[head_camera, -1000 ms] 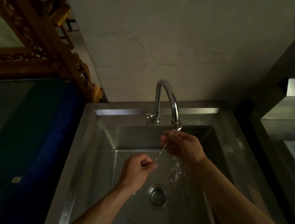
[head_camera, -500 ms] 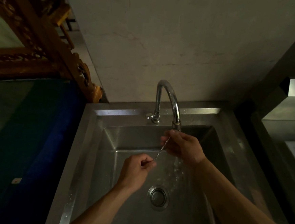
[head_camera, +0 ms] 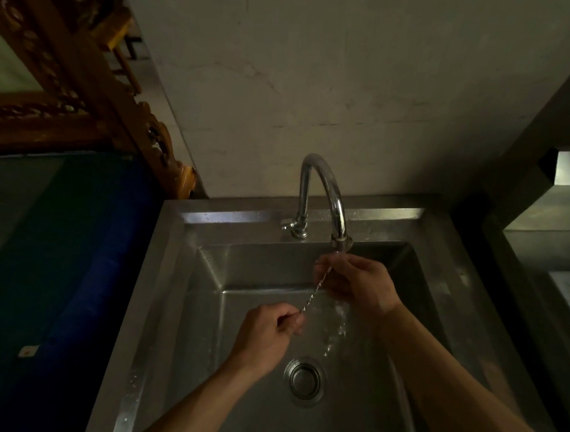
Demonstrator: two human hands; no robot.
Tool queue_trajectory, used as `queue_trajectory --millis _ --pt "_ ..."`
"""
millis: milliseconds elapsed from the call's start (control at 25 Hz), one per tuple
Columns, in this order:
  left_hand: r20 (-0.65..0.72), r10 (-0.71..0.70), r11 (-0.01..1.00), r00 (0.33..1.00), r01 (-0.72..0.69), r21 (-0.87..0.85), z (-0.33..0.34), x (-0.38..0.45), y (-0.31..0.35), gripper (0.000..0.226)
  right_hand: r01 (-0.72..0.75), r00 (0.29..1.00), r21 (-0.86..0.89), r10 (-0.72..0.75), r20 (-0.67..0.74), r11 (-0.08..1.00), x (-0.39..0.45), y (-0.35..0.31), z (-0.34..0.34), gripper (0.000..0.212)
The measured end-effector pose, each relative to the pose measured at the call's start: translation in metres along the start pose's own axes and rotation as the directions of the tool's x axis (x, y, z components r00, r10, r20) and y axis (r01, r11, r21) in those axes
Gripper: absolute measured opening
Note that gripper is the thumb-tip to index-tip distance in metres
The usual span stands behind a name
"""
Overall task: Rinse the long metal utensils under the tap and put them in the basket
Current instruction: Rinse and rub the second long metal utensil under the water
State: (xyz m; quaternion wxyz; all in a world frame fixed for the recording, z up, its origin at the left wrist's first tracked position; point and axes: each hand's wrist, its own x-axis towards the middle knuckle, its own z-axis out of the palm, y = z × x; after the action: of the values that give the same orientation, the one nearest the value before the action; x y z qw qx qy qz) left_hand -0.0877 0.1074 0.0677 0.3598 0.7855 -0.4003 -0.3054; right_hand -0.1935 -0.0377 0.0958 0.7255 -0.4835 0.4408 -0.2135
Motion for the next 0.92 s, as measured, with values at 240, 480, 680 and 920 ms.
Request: queue_trajectory --millis 240,480,680,920 --pt "-0.002 -0.030 0.999 1.000 0.030 -0.022 0.000 -0.009 -0.002 0.019 -0.026 1.000 -0.013 0.026 0.007 1.000 -0.001 0.004 -0.003 0.029" --pt "-0.018 -0.060 0.996 0.998 0.058 -0.061 -0.003 -0.019 -0.011 0.022 -0.043 0.999 -0.018 0.044 0.031 0.999 0.000 0.010 0.002 0.030" --pt "-0.037 -0.060 0.997 0.998 0.058 -0.045 -0.005 -0.020 -0.011 0.016 -0.056 0.998 0.008 0.056 0.038 0.998 0.001 0.008 0.007 0.027" --pt "-0.098 -0.113 0.986 0.989 0.099 -0.131 -0.005 -0.020 -0.008 0.018 -0.024 0.996 0.018 0.022 0.090 1.000 -0.006 0.005 0.005 0.017"
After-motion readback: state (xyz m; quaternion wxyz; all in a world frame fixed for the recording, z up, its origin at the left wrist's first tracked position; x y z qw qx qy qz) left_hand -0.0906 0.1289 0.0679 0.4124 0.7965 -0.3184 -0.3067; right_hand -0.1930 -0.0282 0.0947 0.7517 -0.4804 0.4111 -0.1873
